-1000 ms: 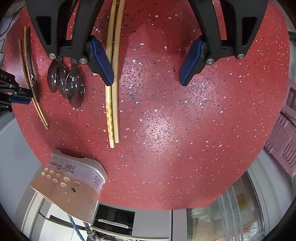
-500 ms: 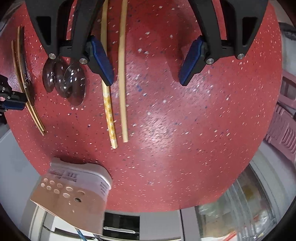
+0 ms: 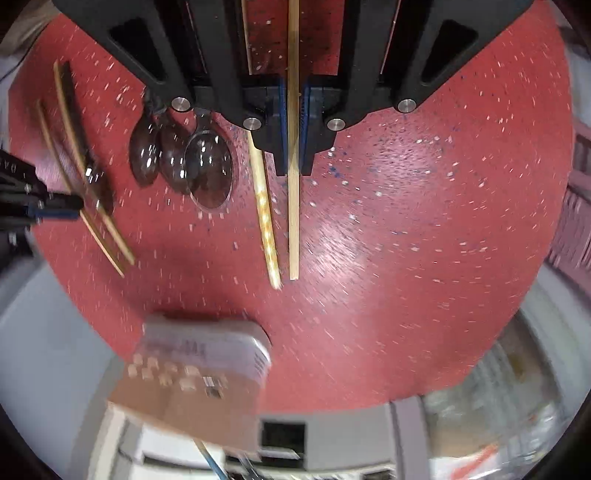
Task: Organize utensils
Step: 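Lift both wooden chopsticks and carry them over the caddy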
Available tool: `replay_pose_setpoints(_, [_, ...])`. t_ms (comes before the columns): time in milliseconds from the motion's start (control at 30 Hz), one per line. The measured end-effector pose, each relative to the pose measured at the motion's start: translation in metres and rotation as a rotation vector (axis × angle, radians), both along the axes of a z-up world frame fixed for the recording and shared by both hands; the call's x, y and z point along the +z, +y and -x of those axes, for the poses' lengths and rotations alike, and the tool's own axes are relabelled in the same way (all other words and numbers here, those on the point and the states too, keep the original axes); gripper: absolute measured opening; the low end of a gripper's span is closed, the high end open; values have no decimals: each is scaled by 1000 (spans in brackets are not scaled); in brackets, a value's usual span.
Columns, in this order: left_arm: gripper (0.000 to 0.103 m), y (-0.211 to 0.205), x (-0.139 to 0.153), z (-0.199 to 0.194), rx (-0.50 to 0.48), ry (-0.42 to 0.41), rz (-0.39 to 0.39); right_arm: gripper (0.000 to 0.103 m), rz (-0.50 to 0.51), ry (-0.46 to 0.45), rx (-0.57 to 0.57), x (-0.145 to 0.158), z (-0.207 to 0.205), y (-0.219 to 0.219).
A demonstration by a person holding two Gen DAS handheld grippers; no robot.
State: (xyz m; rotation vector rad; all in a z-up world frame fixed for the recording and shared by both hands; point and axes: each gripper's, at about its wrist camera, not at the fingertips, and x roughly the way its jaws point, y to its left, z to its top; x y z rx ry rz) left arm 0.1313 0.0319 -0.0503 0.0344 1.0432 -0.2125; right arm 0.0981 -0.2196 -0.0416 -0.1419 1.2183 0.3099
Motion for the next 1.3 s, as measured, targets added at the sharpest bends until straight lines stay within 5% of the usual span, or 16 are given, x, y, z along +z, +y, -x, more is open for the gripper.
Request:
replay_pose_setpoints(433, [31,8,100,19,138,-313,177,6,-279,-330,-72,98,14,-35])
replay_pose_setpoints(767, [31,-13,181,-50,157,-504,275,6,-353,-536,-122,178,-44,-36])
replay_pose_setpoints(1067, [31,-37,200,-123,199,-600,305,6,-423,-670,-177,209,-116,-34])
replay_pose_setpoints(1300, [31,-57,183,-151,198,-648,292,6,-406,-734,-186,192,-159,-20])
